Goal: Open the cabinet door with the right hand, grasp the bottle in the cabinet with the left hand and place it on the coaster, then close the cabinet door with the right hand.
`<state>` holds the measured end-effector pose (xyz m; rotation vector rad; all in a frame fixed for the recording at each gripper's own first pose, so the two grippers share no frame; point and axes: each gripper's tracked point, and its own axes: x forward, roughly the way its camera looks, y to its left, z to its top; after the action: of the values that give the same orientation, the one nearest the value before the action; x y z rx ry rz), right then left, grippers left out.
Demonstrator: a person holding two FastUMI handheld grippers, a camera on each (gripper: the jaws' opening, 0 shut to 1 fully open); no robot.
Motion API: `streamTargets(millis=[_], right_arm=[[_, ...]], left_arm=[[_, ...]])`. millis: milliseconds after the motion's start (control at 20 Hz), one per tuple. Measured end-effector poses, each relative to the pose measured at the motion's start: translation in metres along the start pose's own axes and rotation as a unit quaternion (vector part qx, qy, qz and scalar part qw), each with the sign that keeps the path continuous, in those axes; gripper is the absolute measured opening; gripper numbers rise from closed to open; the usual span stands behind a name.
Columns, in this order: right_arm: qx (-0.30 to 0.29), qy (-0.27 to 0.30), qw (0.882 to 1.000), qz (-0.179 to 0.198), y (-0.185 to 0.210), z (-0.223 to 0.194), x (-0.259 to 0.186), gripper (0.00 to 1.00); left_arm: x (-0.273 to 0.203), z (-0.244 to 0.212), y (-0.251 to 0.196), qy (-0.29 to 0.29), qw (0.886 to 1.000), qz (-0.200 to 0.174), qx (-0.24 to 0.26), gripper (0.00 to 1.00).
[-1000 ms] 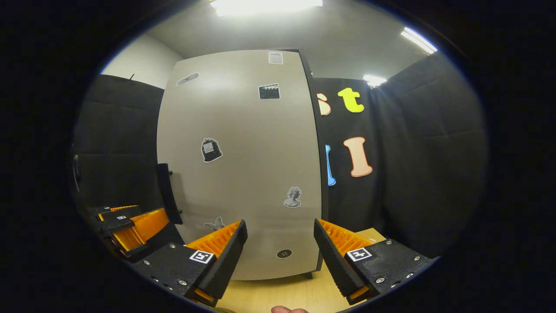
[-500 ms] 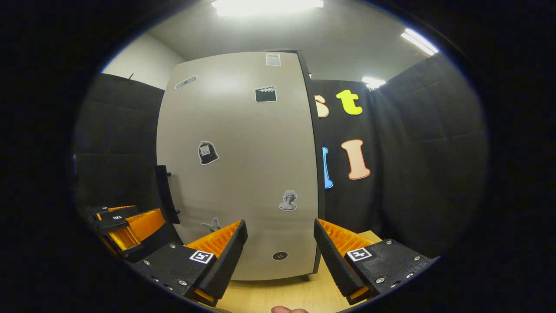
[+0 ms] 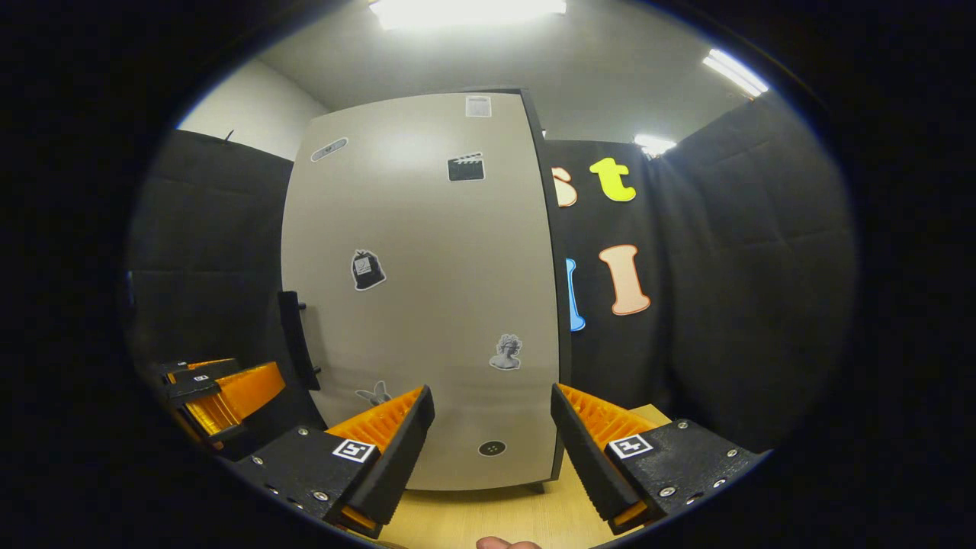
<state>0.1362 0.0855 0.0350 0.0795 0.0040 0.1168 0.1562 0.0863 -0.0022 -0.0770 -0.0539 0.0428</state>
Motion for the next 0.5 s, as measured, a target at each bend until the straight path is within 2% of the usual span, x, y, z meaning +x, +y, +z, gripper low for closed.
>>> streamTargets(millis=[450,500], right_arm=[[0.001,-0.001,1.000,0.003,0.0042,0.0007,-0.0020,0.95],[0.001,-0.001,1.000,0.003,0.0041,0.0006,-0.0025,0.95]], left_arm=[[-0.0019,0.0012,0.0047,-0.001,1.000,0.000,-0.002,0.94],[-0.0027,0.0006,0.0050,-0.001,1.000,0.000,-0.002,0.98]])
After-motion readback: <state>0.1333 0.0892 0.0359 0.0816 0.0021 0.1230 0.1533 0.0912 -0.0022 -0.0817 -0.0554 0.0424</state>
